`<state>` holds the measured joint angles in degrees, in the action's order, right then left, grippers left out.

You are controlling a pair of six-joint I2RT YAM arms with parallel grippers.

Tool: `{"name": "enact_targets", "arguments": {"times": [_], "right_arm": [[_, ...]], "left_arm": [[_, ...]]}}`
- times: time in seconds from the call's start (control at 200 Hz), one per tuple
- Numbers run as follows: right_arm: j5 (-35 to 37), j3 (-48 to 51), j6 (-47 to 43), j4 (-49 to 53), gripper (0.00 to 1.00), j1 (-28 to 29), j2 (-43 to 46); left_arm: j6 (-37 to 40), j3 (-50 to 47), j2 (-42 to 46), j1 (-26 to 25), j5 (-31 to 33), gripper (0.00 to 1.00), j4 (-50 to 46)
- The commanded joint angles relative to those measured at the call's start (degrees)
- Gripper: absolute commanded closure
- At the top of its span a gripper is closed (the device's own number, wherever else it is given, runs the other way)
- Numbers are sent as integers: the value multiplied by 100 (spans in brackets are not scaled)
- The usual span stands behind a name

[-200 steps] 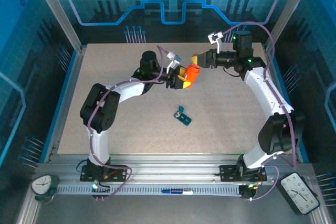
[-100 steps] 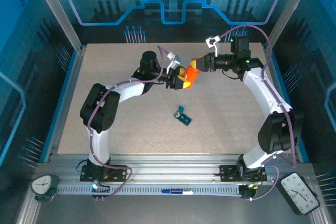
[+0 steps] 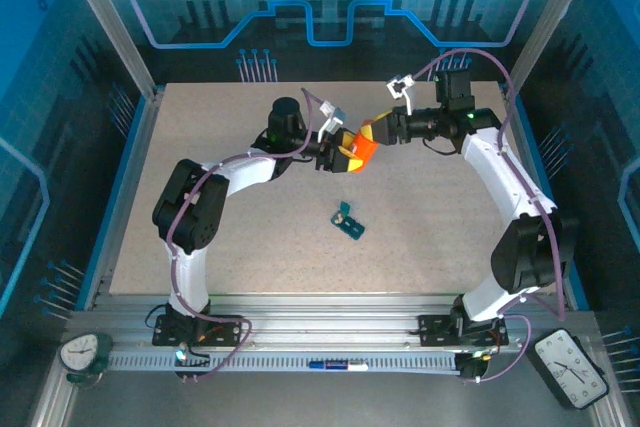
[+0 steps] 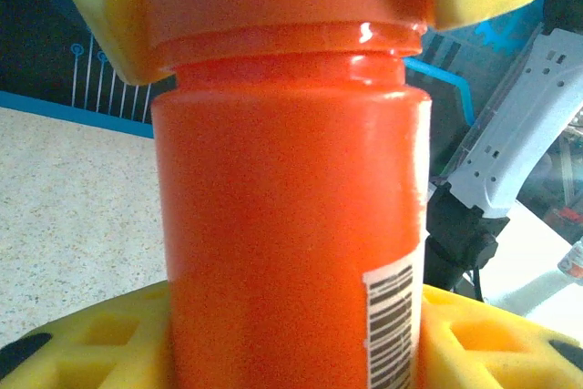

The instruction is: Sort the pills into containers

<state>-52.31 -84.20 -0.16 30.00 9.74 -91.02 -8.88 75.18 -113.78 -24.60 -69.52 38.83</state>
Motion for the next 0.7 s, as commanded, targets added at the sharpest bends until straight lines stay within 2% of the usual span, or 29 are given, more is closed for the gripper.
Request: {"name": "enact_targets", "arguments": {"times": [0.0,0.175,0.46,0.52,0.695], "right_arm": [[-30,-92,-283,578,89,146,-38],[353,345,82,61,88,239,124],[777,2078,1910,-2504,91,299,762],[893,2237,2031,-2680,92,380,814],[925,2069,2006,-2374,92,587,648]], "left_arm": [[104,219,268,25,22,100,124],[12,202,286,30,76,100,267],[-388,157,239,9,172,100,914],[-380,155,242,9,175,100,909],[-373,196,221,-6,206,100,929]]}}
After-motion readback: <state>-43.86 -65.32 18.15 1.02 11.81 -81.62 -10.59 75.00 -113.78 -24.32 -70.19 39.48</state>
